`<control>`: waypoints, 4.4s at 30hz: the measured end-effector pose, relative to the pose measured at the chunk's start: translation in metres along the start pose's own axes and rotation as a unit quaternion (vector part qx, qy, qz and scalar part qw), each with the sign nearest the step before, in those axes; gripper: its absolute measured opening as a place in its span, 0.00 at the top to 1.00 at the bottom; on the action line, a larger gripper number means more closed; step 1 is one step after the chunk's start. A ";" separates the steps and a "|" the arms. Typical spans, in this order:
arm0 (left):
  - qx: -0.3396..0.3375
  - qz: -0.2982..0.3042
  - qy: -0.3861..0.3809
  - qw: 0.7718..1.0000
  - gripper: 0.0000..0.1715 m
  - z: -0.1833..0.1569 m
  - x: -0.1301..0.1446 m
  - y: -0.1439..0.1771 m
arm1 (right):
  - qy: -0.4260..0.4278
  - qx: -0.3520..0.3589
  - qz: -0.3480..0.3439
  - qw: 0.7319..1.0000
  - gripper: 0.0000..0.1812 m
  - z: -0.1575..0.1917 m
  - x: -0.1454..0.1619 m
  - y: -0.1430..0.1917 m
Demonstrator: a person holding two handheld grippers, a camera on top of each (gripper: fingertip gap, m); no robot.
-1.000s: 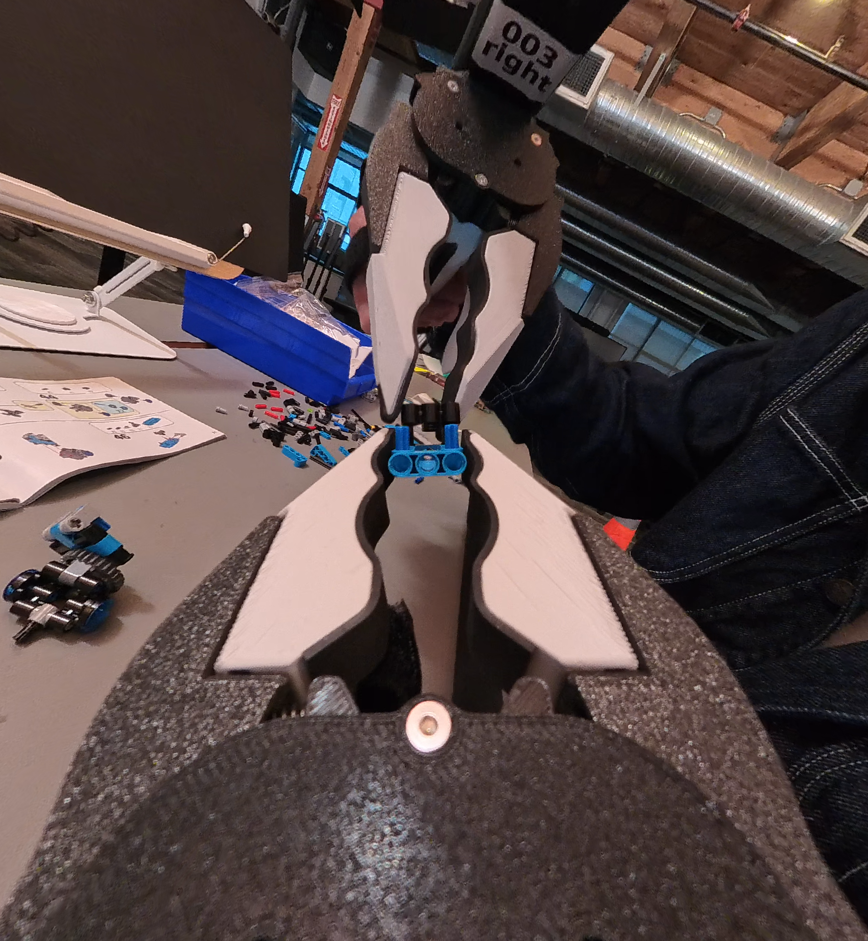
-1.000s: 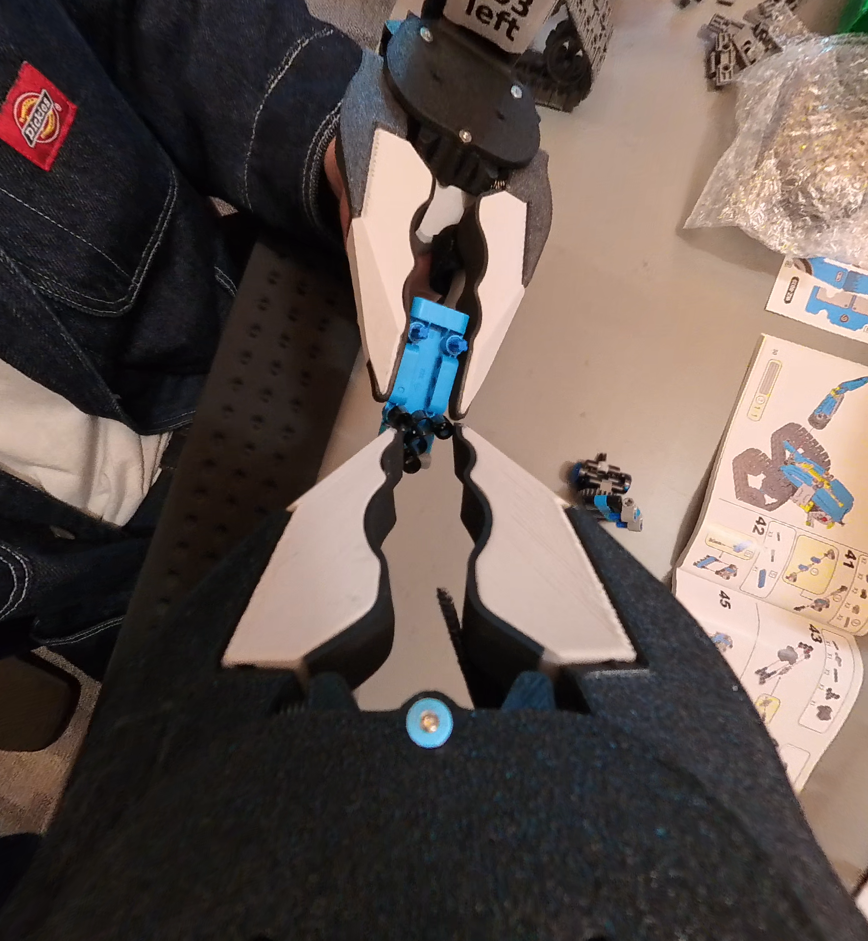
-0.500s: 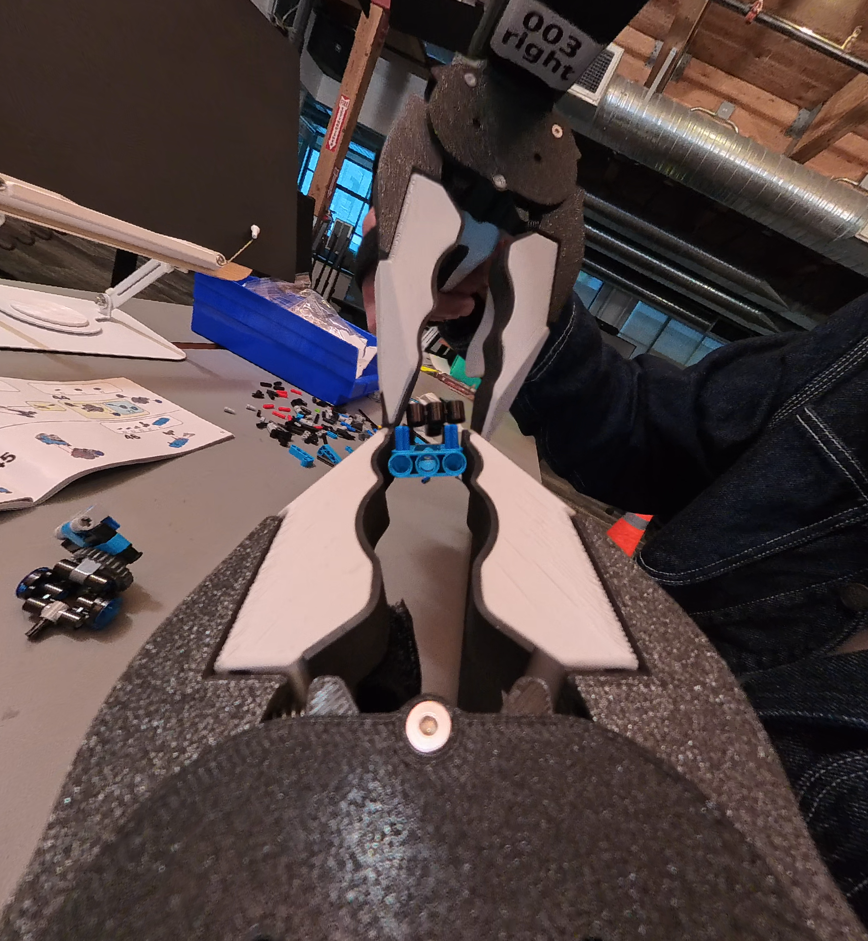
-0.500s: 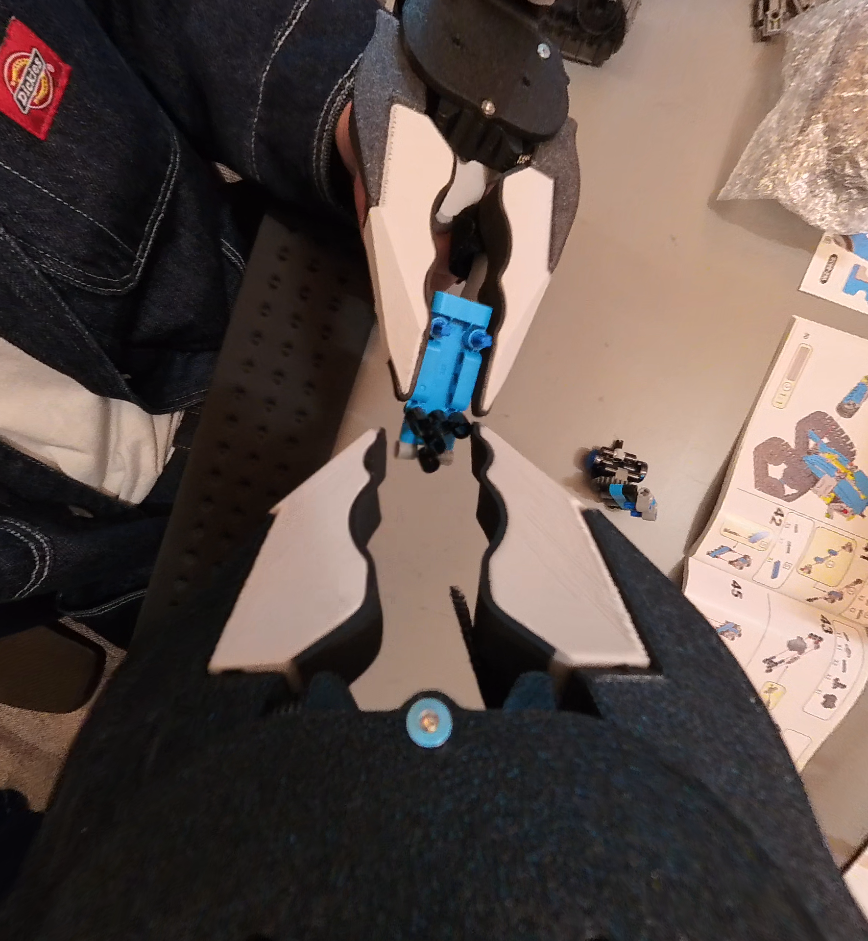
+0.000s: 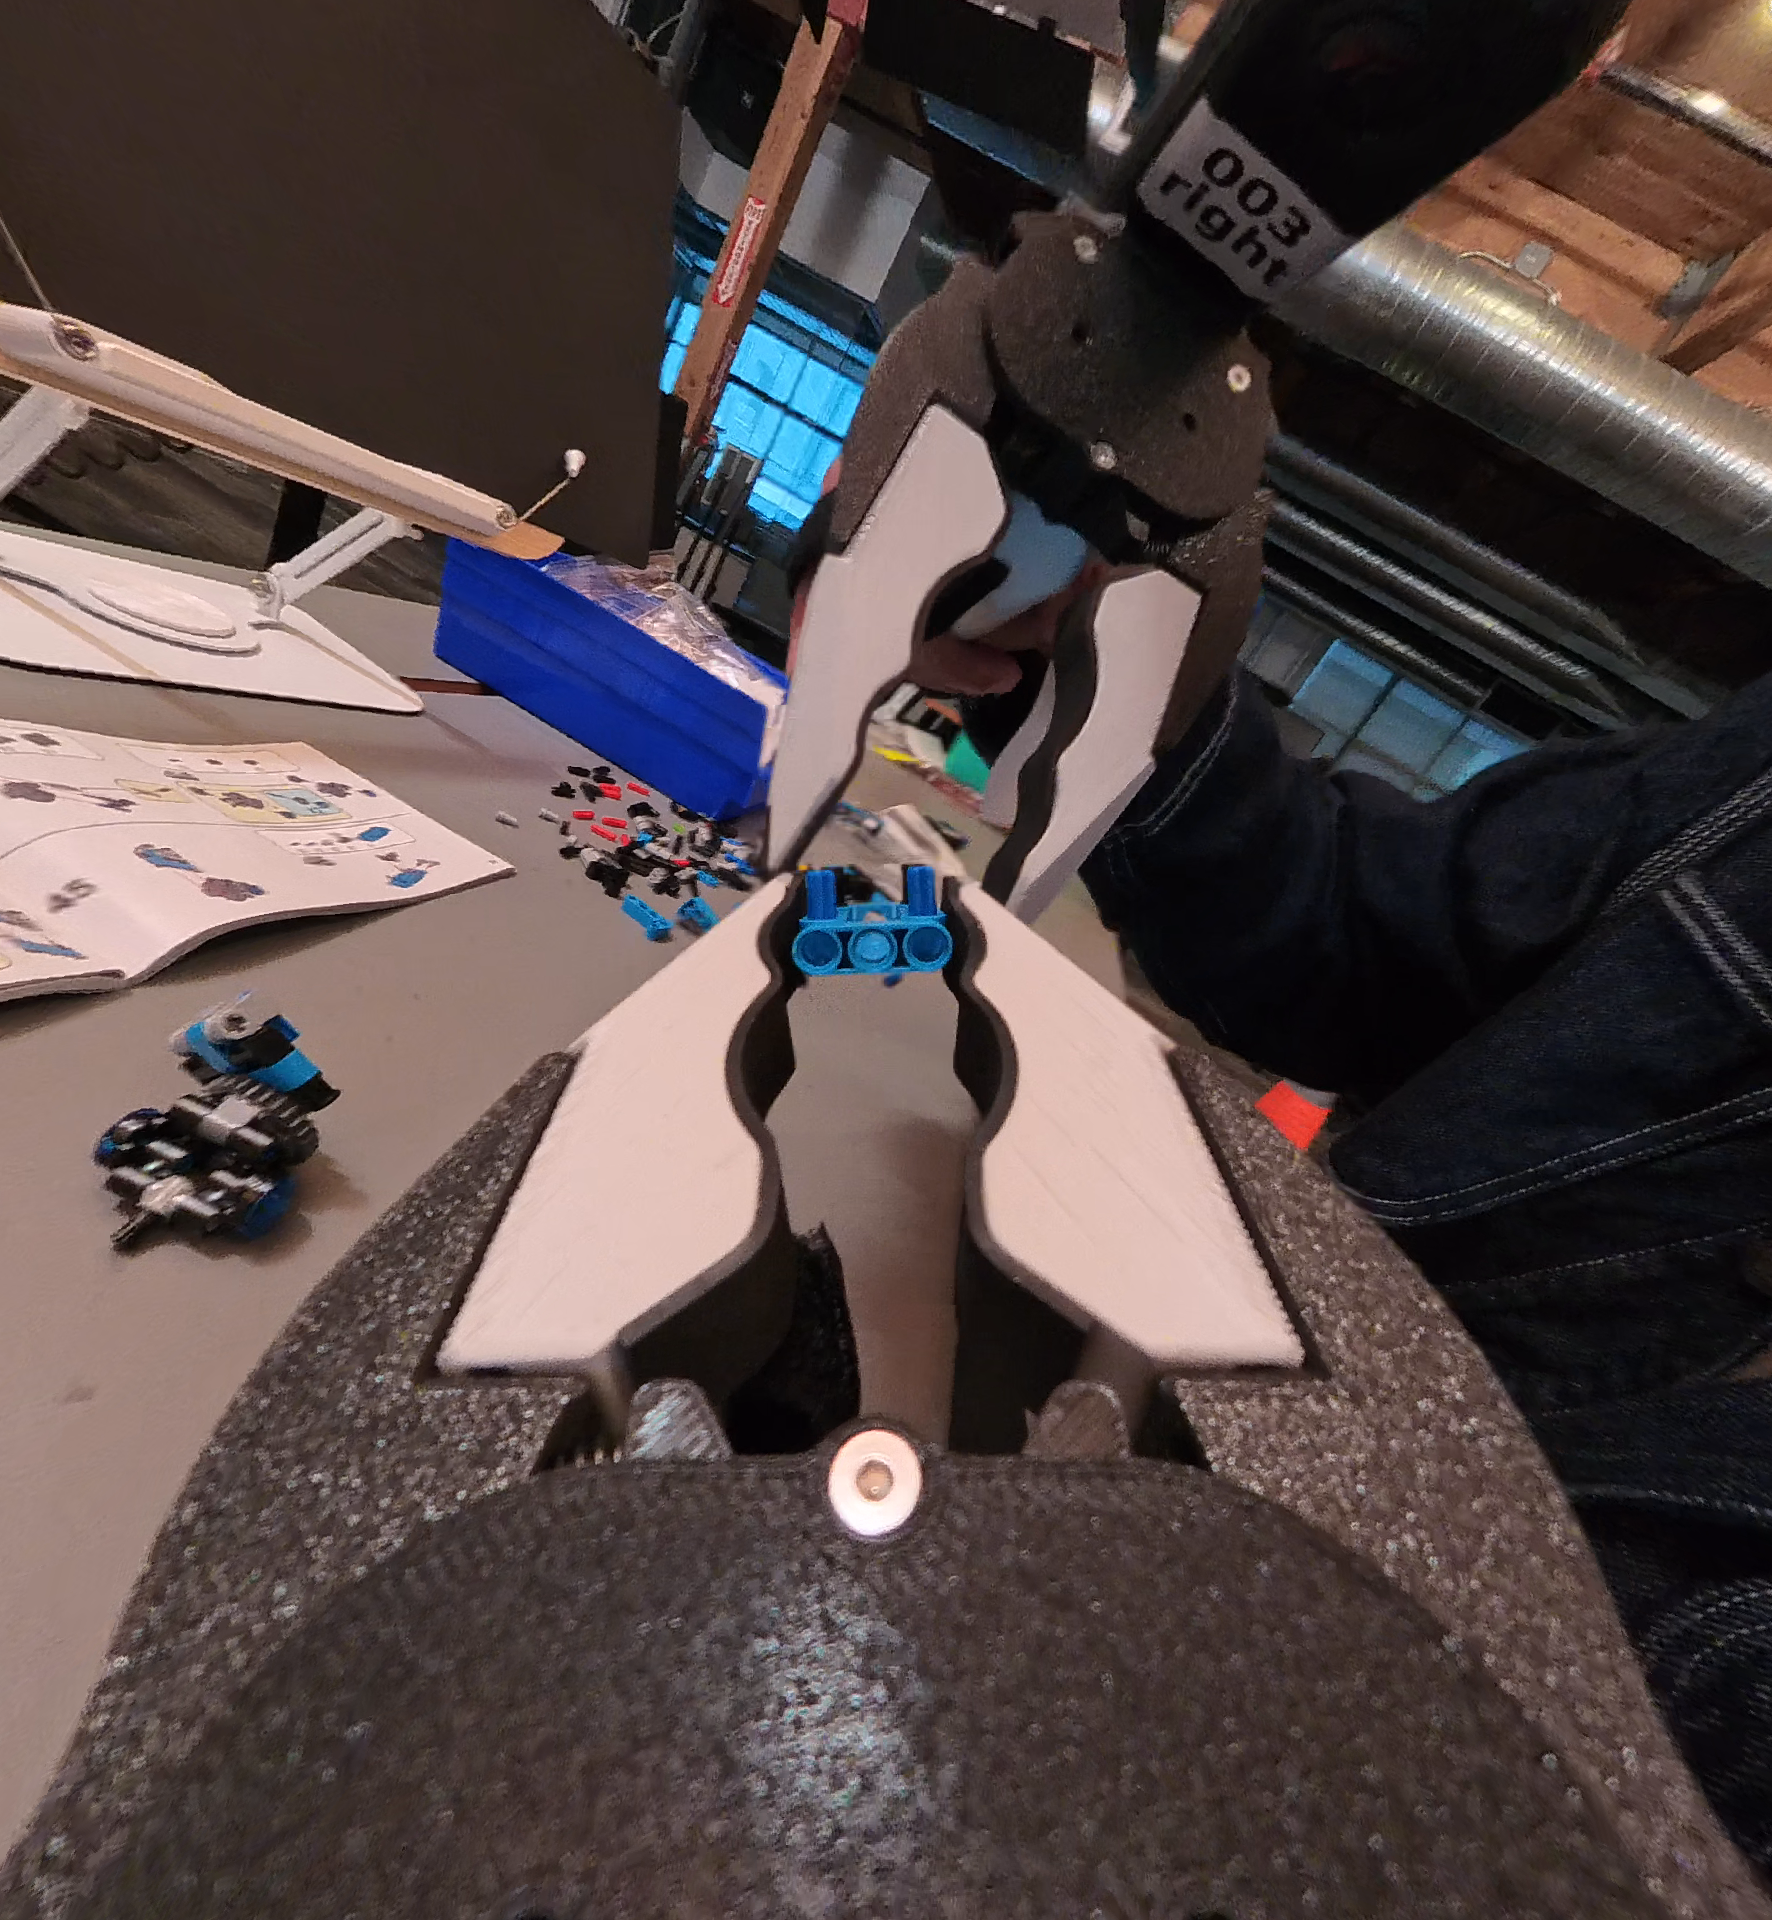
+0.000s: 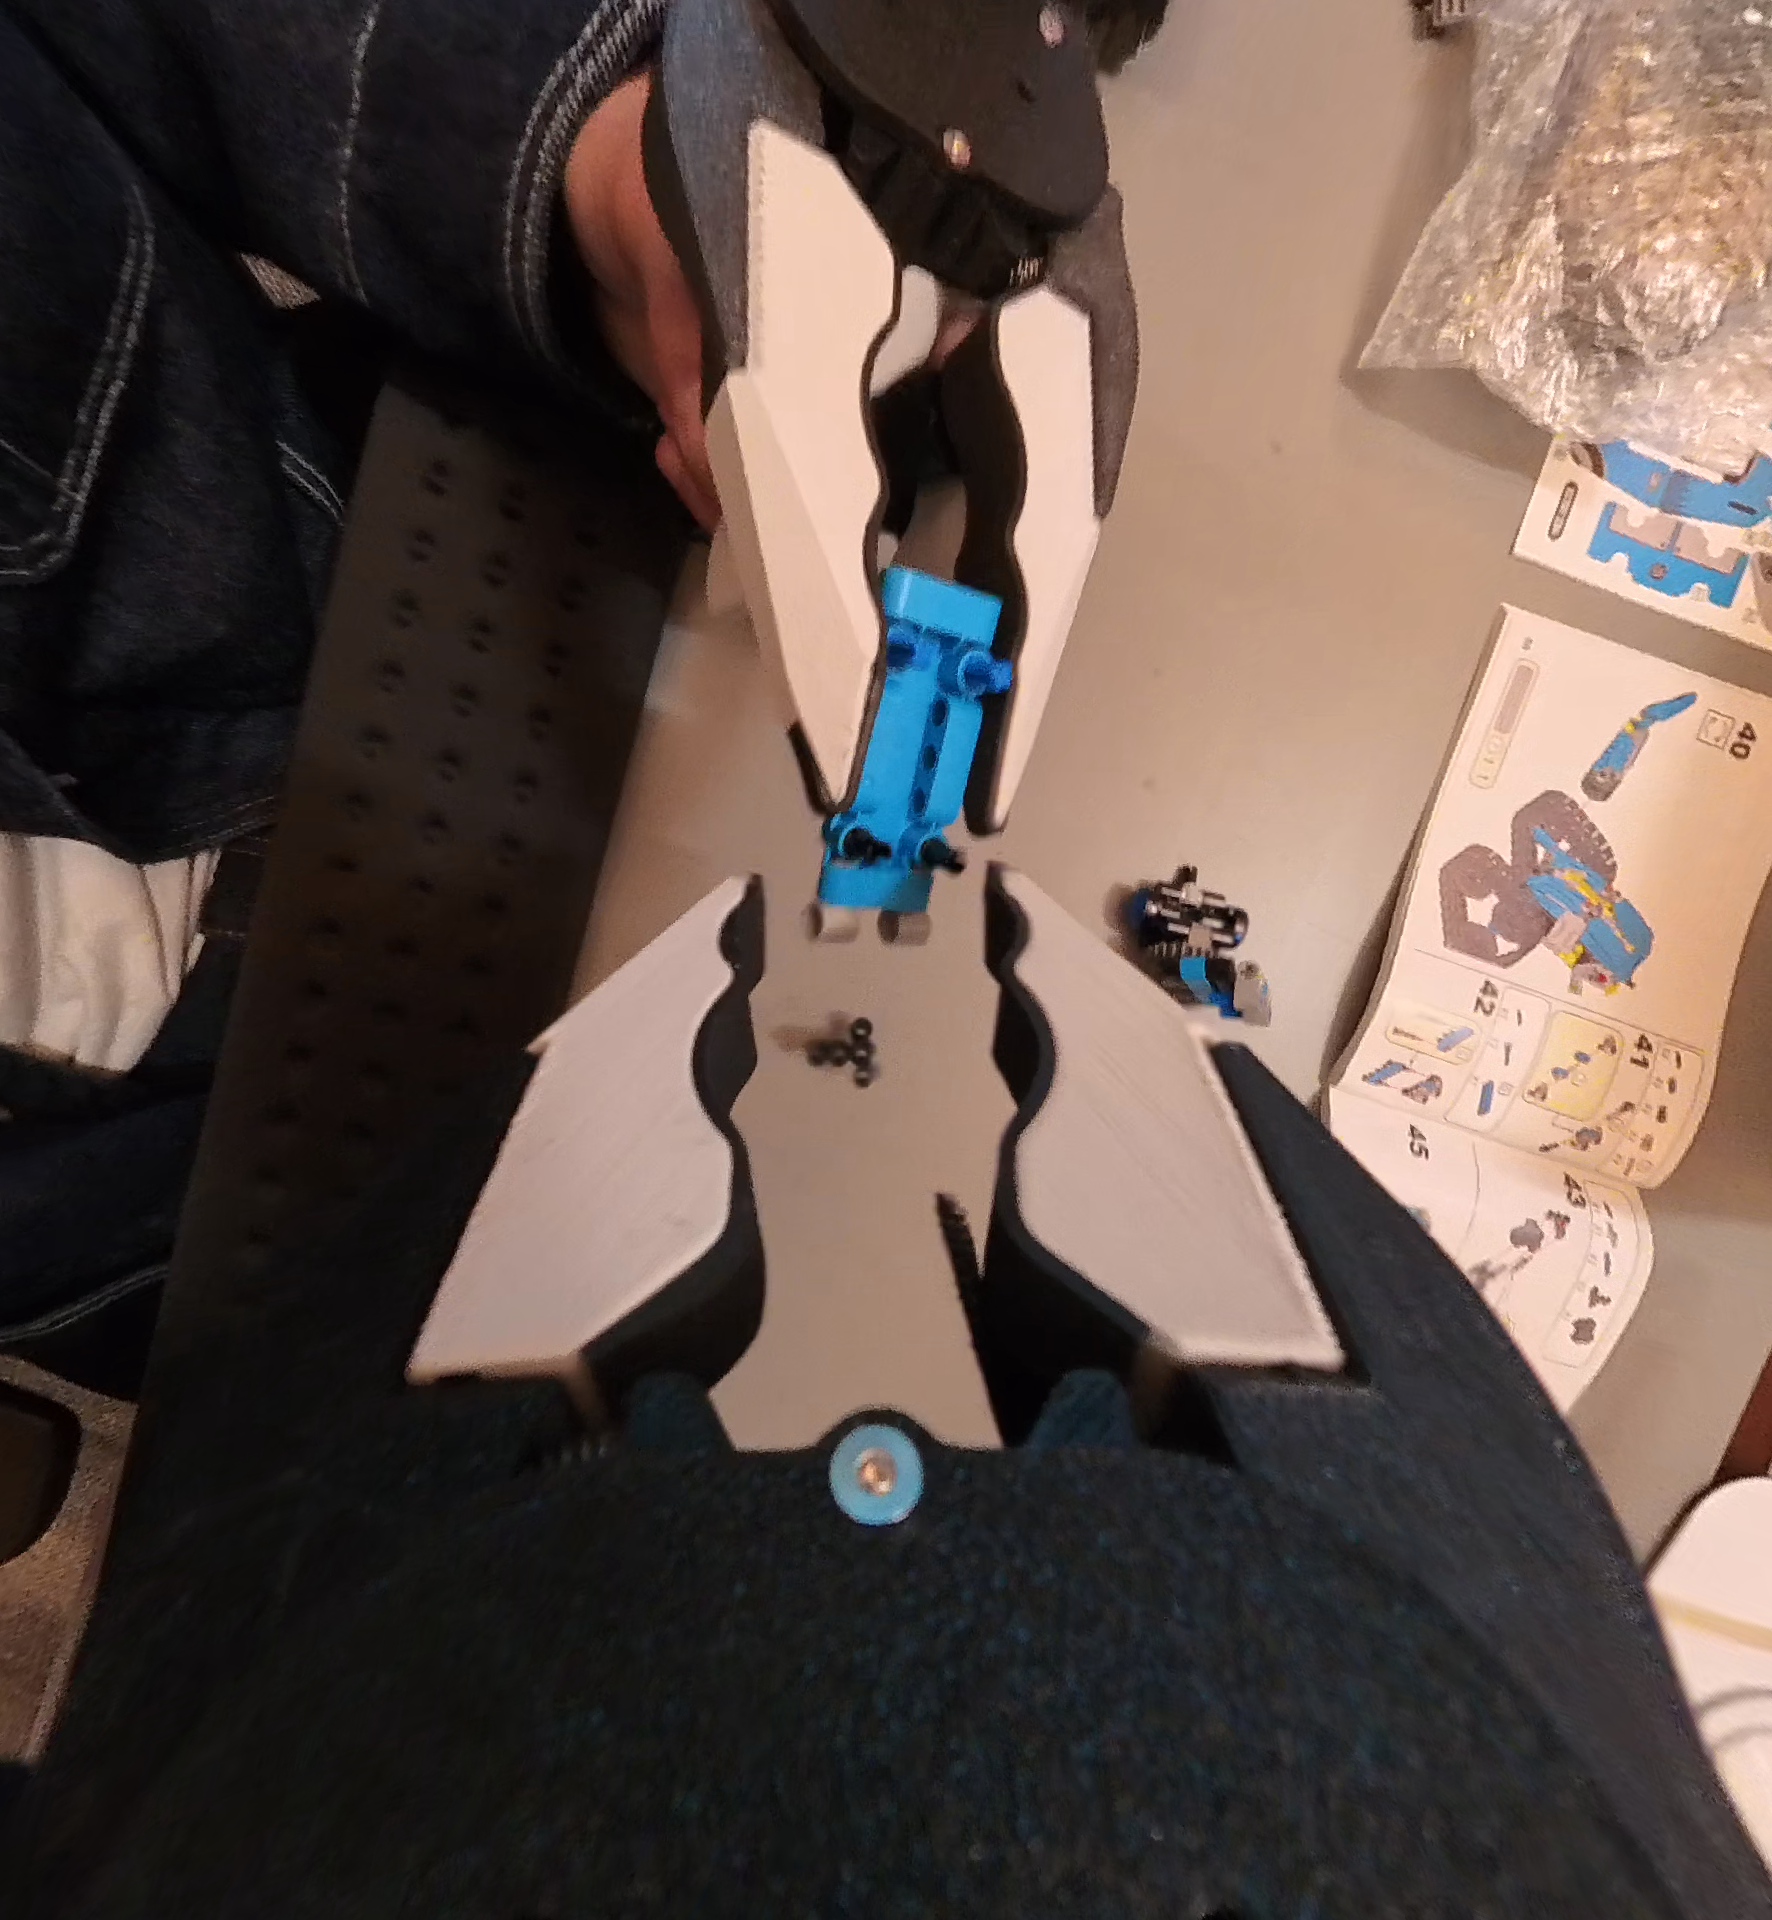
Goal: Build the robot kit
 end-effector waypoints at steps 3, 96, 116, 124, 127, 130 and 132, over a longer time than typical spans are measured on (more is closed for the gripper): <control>-0.051 0.015 -0.022 0.998 0.85 0.010 0.003 0.000 | -0.026 0.032 -0.046 0.998 0.77 -0.002 0.018 0.017; -0.027 0.009 -0.208 0.978 0.85 -0.035 0.015 -0.007 | -0.094 0.105 0.026 0.990 0.78 0.045 0.012 -0.009; -0.040 0.004 -0.196 0.980 0.85 -0.031 0.013 -0.007 | -0.054 0.202 0.010 0.978 0.85 0.048 0.010 -0.019; -0.021 -0.015 -0.178 0.984 0.85 -0.033 0.008 -0.003 | -0.061 0.200 -0.090 0.974 0.87 0.052 0.005 -0.002; -0.023 -0.015 -0.183 0.983 0.85 -0.034 0.008 -0.003 | -0.066 0.205 -0.116 0.970 0.90 0.050 0.007 -0.001; -0.032 -0.017 -0.191 0.981 0.85 -0.032 0.008 -0.003 | -0.080 0.187 -0.155 0.967 0.91 0.051 0.009 0.001; -0.043 -0.019 -0.208 0.977 0.85 -0.032 0.008 -0.003 | -0.100 0.158 -0.195 0.963 0.89 0.054 0.009 0.002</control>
Point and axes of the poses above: each gripper's, where its closed fingertips meet, y back along the fingers, x out of its underside, z = x × y across the jaws, the point moved 6 cm from there along y, back along the fingers, and after that the axes turned 14 degrees about -x, right-handed, at the moved point
